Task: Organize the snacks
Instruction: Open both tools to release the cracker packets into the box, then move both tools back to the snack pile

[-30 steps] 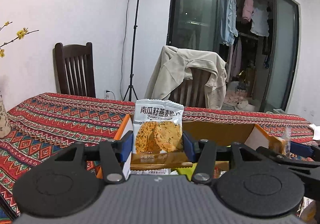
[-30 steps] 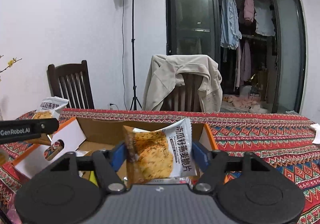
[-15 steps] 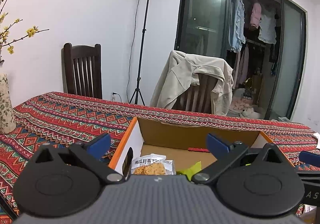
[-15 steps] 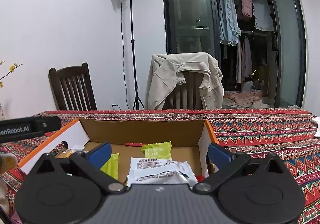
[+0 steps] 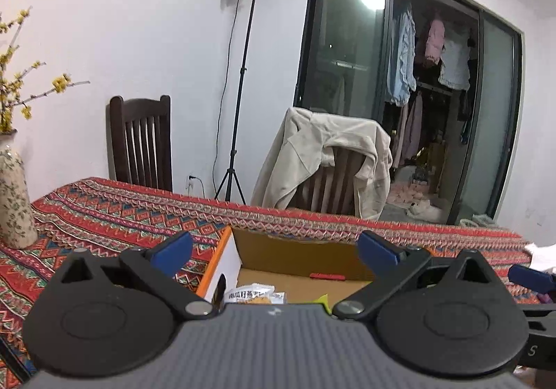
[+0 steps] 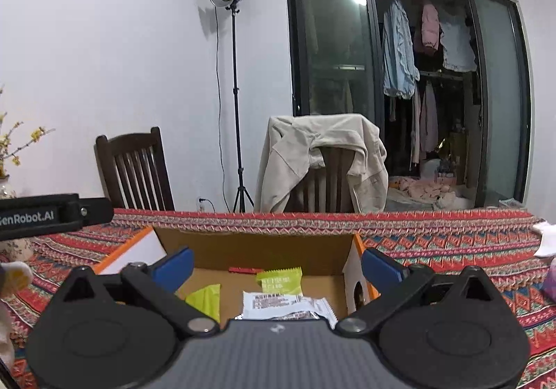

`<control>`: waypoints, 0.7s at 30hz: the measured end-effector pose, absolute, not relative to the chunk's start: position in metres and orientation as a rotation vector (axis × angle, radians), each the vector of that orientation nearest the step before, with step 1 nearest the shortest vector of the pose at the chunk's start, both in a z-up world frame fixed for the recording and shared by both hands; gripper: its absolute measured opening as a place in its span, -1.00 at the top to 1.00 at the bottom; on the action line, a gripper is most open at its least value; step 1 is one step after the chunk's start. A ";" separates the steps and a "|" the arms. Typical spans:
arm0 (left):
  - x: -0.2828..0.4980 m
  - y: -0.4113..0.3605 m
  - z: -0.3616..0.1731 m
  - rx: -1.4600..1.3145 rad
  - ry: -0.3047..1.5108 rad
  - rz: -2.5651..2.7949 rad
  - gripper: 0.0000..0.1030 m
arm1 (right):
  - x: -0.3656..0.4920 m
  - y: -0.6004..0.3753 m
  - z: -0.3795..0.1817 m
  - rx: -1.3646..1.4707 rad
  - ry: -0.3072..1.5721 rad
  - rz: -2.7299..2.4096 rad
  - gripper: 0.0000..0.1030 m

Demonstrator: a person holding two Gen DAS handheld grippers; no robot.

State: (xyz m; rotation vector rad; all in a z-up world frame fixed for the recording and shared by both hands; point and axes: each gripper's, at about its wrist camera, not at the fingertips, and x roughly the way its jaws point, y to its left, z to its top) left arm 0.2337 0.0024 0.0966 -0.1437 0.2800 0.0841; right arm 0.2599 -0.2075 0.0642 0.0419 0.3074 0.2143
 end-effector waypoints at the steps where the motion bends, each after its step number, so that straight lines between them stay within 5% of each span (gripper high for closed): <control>1: 0.230 0.004 0.100 -0.147 0.277 0.084 -1.00 | 0.255 -0.207 0.068 0.039 0.305 0.219 -1.00; 21: 0.147 0.036 0.080 -0.108 0.382 0.070 -1.00 | 0.177 -0.196 0.043 -0.004 0.463 0.318 -1.00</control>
